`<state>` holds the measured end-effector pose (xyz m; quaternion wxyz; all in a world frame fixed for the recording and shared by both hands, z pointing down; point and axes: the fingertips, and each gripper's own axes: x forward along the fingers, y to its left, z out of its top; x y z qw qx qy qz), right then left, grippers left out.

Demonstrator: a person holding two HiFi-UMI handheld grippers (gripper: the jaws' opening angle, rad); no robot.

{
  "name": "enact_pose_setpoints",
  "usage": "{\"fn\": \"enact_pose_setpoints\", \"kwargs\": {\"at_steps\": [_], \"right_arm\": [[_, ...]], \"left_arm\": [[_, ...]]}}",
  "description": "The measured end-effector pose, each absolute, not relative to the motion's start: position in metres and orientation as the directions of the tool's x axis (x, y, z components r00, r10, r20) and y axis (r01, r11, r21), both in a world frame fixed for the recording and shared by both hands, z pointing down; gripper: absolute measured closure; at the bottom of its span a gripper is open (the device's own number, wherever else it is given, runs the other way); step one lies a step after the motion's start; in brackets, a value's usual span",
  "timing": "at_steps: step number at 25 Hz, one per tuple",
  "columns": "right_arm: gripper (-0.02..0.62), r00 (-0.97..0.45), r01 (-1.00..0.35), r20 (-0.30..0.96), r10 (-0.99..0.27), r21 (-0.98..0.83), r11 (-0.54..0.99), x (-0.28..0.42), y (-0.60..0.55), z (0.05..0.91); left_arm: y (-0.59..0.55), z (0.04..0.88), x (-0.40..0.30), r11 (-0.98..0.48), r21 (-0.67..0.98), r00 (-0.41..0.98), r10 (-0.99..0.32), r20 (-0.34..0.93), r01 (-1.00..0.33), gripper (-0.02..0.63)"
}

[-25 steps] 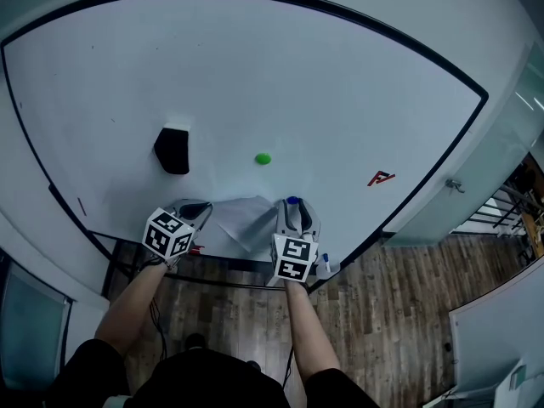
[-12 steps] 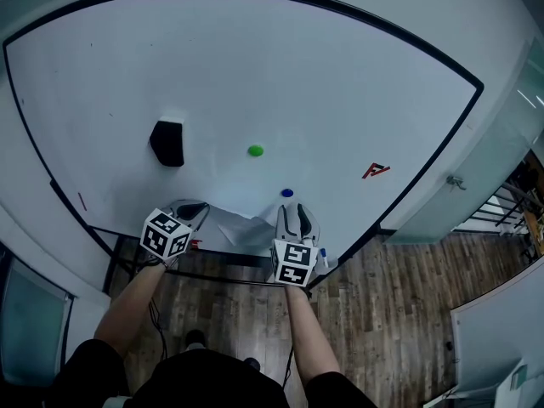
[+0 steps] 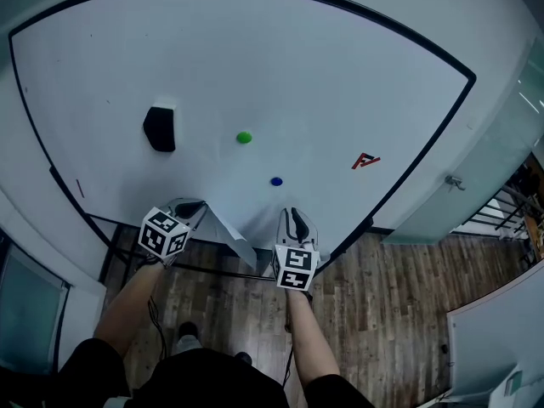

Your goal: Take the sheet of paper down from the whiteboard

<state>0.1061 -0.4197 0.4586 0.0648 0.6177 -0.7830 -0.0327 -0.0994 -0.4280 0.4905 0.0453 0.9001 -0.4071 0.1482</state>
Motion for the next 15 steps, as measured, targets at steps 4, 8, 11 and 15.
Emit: {"fn": "enact_pose_setpoints", "kwargs": {"at_steps": [4, 8, 11, 15], "right_arm": [[0.549, -0.252, -0.955, 0.058, -0.966, 0.148, 0.258, 0.113, -0.410, 0.464], [0.565, -0.278, -0.949, 0.050, -0.959, 0.140, 0.283, 0.117, -0.401, 0.464], [0.571, -0.298, -0.944, 0.053, -0.953, 0.131, 0.302, 0.118, -0.393, 0.465], [0.571, -0.315, -0.938, 0.063, -0.947, 0.127, 0.321, 0.123, -0.386, 0.471]], "left_arm": [[-0.418, 0.495, -0.091, -0.651, -0.033, 0.614, -0.731, 0.299, -0.759, 0.584], [-0.408, 0.497, -0.085, -0.639, -0.032, 0.603, -0.741, 0.295, -0.769, 0.584], [-0.400, 0.498, -0.082, -0.630, -0.033, 0.595, -0.749, 0.291, -0.776, 0.584], [-0.391, 0.499, -0.078, -0.621, -0.033, 0.587, -0.755, 0.291, -0.783, 0.584]]}}
